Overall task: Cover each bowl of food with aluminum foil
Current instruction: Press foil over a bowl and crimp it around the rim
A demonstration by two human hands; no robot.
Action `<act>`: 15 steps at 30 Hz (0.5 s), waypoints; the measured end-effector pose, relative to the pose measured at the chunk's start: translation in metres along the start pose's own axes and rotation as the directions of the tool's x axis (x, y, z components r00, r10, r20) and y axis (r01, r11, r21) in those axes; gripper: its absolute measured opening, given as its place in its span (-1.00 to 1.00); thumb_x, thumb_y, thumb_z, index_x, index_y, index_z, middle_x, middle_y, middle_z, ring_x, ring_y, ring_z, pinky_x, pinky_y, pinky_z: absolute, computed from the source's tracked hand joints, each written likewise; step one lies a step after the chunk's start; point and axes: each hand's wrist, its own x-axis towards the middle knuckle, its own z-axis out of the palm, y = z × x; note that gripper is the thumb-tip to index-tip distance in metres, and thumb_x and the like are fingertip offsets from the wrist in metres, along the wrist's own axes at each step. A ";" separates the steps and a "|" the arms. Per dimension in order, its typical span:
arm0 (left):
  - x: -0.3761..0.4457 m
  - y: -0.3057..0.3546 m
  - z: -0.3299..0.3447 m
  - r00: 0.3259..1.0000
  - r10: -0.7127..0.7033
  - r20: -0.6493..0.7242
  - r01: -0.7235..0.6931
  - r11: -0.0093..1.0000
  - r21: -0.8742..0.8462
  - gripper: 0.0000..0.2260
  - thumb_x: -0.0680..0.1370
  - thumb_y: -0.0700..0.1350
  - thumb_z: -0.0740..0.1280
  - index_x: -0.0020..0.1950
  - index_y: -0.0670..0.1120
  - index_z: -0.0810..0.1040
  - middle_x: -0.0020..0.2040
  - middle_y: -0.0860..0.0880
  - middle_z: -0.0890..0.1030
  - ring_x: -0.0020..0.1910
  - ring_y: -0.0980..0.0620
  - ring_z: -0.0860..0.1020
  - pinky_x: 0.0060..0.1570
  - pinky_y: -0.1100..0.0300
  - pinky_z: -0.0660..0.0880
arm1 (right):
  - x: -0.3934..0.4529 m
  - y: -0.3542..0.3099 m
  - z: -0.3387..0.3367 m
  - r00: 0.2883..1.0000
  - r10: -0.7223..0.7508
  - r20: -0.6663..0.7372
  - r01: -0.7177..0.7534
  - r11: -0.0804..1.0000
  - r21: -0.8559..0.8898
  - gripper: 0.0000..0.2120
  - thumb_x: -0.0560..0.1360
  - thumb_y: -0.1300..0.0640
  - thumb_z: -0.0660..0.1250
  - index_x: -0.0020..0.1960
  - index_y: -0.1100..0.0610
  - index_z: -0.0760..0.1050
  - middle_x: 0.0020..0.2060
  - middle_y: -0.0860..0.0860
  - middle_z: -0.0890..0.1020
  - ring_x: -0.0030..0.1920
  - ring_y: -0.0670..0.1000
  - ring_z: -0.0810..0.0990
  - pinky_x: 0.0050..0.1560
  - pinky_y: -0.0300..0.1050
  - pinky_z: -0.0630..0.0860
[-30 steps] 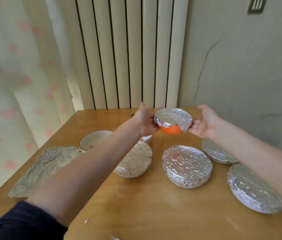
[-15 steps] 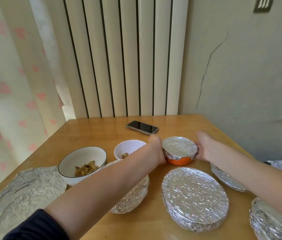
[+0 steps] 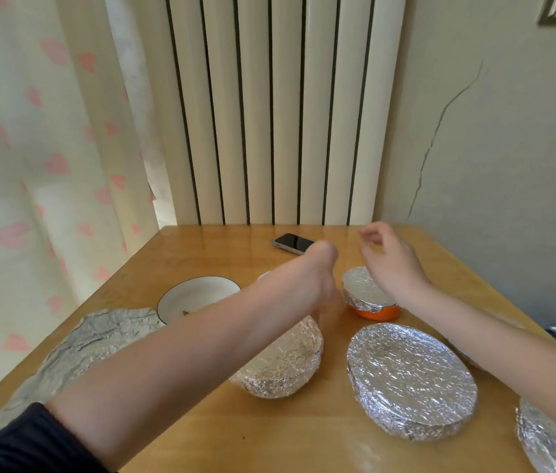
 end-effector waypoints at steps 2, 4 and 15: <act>-0.014 0.010 -0.027 0.991 0.105 0.088 -0.110 0.992 0.062 -0.78 0.66 -0.21 0.10 0.21 -0.28 0.43 0.22 -0.22 0.45 0.29 -0.15 0.40 0.32 -0.06 0.34 | -0.013 -0.015 0.008 0.994 -0.105 0.041 0.104 0.994 0.033 -0.78 0.58 0.25 0.17 0.19 0.08 0.43 0.14 -0.03 0.53 0.13 -0.08 0.45 -0.01 -0.28 0.29; -0.040 0.018 -0.073 0.969 0.207 0.133 -0.227 0.961 0.158 -0.78 0.65 -0.19 0.14 0.10 -0.24 0.55 0.10 -0.19 0.55 0.13 -0.14 0.52 0.16 0.00 0.48 | -0.031 -0.033 0.016 0.964 -0.227 0.136 0.225 0.974 0.030 -0.77 0.57 0.27 0.17 0.14 0.02 0.44 0.10 -0.08 0.53 0.16 -0.10 0.44 0.05 -0.28 0.29; -0.131 -0.070 -0.310 0.935 0.355 -0.023 0.000 0.064 0.998 -0.66 0.54 0.17 0.32 0.27 0.11 0.50 0.16 0.26 0.44 0.20 0.20 0.44 0.29 0.21 0.34 | -0.167 -0.131 0.129 0.552 -0.456 0.698 0.622 0.783 0.020 -0.62 0.60 0.19 0.11 0.41 0.06 0.31 0.30 0.11 0.44 0.28 0.14 0.45 0.18 0.02 0.44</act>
